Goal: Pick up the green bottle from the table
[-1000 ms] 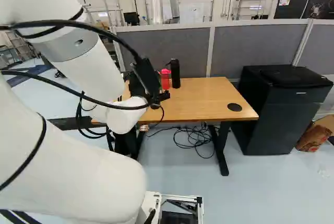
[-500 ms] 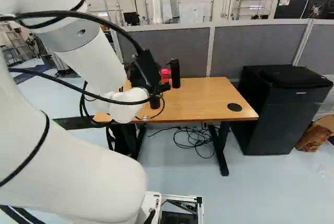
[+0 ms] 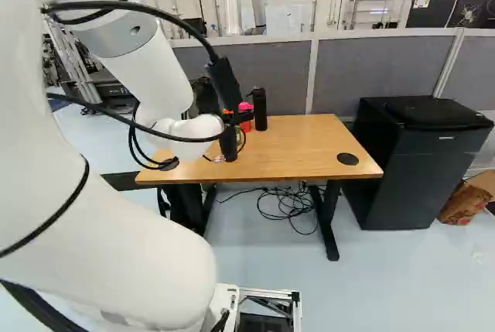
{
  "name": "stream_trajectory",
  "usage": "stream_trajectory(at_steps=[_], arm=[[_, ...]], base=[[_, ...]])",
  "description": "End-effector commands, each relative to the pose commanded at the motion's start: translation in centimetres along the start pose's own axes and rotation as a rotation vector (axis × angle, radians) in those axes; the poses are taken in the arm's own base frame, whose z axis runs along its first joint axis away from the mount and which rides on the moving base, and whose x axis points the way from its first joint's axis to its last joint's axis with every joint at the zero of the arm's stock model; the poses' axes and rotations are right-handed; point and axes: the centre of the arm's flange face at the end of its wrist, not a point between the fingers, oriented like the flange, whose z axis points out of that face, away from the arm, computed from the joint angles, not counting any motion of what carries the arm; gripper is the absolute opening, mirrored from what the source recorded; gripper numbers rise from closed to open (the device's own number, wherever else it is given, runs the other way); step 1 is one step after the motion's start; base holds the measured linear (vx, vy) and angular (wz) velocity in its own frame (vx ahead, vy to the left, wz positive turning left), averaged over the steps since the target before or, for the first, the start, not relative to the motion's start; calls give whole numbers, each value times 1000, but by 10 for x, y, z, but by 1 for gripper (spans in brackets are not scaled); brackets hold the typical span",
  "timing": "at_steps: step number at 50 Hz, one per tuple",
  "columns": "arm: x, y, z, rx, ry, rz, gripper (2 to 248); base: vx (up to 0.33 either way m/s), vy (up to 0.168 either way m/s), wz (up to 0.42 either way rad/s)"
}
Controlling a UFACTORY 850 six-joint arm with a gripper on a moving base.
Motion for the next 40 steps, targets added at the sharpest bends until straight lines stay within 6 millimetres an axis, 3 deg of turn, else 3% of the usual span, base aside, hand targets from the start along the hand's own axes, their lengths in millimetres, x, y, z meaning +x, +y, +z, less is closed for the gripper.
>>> stream_trajectory(at_steps=[40], arm=[[37,-2,66,4,-161,-1,247]], base=[[0,0,0]])
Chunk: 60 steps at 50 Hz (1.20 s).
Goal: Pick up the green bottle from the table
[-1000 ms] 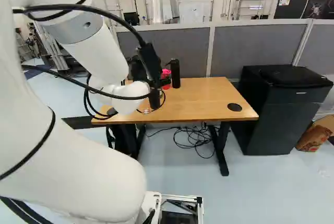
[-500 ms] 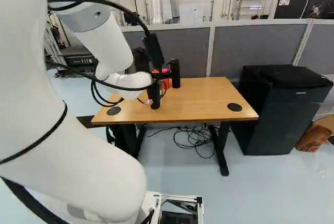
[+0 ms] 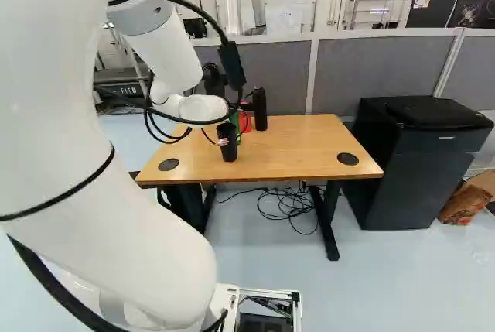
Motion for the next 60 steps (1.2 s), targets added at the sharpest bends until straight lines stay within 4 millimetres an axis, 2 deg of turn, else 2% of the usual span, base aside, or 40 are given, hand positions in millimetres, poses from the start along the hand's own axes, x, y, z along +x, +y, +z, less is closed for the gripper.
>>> stream_trajectory(at_steps=[30,60], arm=[[26,-8,37,14,-200,-7,247],[51,-11,65,22,-422,-33,247]], base=[[0,0,0],[0,0,0]])
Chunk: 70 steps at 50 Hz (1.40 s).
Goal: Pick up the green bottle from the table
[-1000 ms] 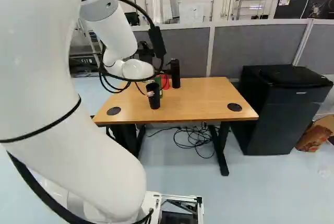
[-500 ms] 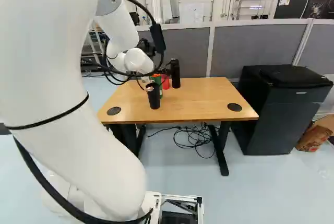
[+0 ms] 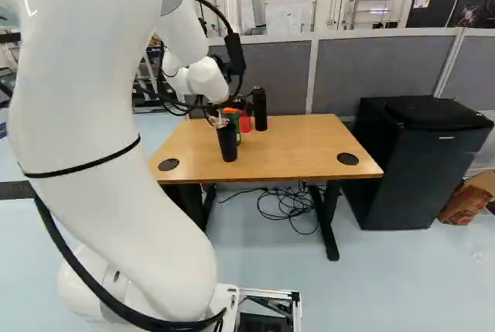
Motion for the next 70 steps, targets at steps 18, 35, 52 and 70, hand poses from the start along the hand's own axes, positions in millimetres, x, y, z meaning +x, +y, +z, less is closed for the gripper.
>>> stream_trajectory(at_steps=[18,35,52,70], arm=[[20,2,4,-4,-125,-23,247],[37,3,23,-7,-190,-24,247],[56,3,43,-7,-191,-24,247],[53,-5,62,2,-210,-35,247]], base=[[0,0,0],[0,0,0],[0,0,0],[0,0,0]])
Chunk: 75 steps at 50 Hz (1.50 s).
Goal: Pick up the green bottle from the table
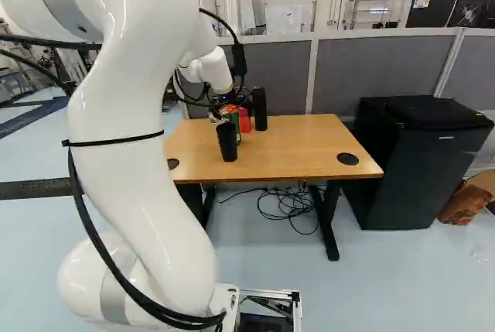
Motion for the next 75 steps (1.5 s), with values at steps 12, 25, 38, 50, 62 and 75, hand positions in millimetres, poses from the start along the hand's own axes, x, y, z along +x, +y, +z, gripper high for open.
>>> stream_trajectory(at_steps=[12,25,38,50,62,75], arm=[[-2,-6,18,6,-23,-8,247],[0,-8,40,8,-42,-11,247],[5,-9,54,9,-48,-12,247],[6,-10,56,10,-48,-13,209],[6,-10,56,10,-48,-13,133],[7,-10,54,10,-45,-13,119]], base=[[0,0,0],[0,0,0],[0,0,0],[0,0,0],[0,0,0],[0,0,0]])
